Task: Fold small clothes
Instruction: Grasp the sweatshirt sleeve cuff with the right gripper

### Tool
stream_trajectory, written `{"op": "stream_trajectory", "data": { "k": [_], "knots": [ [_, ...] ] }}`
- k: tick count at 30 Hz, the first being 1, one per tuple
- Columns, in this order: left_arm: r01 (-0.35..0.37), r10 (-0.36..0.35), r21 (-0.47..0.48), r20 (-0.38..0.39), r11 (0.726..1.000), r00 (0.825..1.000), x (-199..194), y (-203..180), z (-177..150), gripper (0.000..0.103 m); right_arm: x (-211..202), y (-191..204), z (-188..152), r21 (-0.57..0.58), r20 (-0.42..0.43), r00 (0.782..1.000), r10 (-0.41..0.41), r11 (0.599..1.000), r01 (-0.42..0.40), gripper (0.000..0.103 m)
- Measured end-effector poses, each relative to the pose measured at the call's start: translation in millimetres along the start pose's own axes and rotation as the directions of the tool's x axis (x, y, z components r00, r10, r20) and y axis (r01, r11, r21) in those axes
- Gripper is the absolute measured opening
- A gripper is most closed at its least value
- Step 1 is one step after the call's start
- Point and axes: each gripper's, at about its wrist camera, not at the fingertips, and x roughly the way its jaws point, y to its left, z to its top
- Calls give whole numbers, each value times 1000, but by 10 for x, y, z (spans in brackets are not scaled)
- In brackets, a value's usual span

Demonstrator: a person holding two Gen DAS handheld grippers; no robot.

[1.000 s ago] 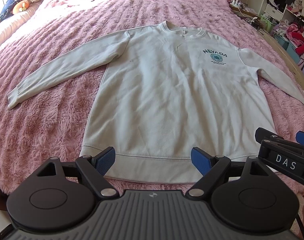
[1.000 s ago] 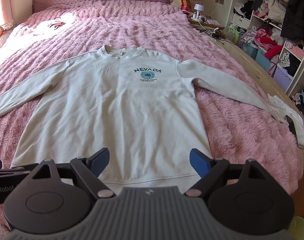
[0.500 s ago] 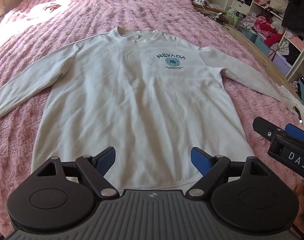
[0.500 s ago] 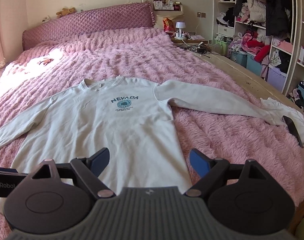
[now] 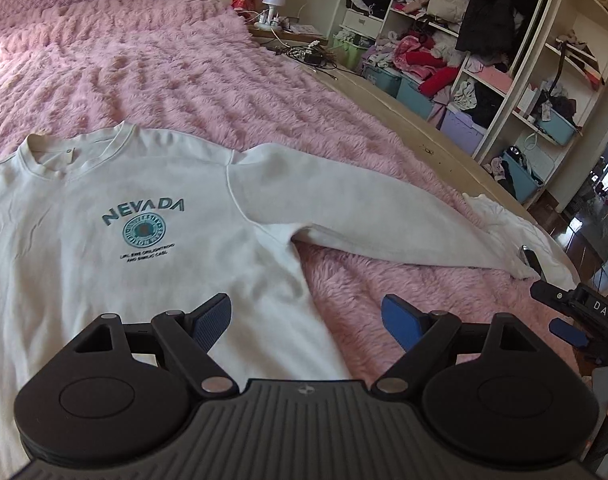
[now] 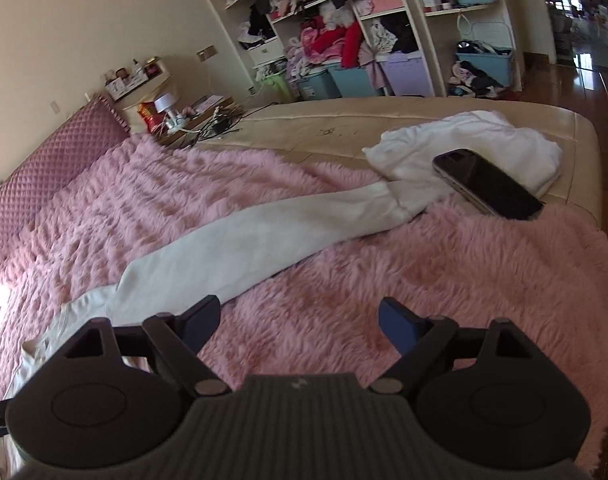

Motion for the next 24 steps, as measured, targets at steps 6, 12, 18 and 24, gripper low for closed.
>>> {"op": "stream_trajectory", "data": {
  "k": [6,12,18,24],
  "knots": [
    [58,-58,-37,13,998,998,539,-139,256,99,521,-418,288,140,45,999,-31,990,25,72],
    [72,-74,-79,-24,994,997,994,-181,371,99,918,-696,402,294,66,996,-60,955,38,71],
    [72,-77,-54,-92,996,993,1284,-255,296,99,1295,-821,463,374,47,995,-92,925,68,70],
    [65,-68,-28,-133,997,989,1450,-324,151,99,1513,-914,545,405,23,996,-89,912,72,7]
  ]
}}
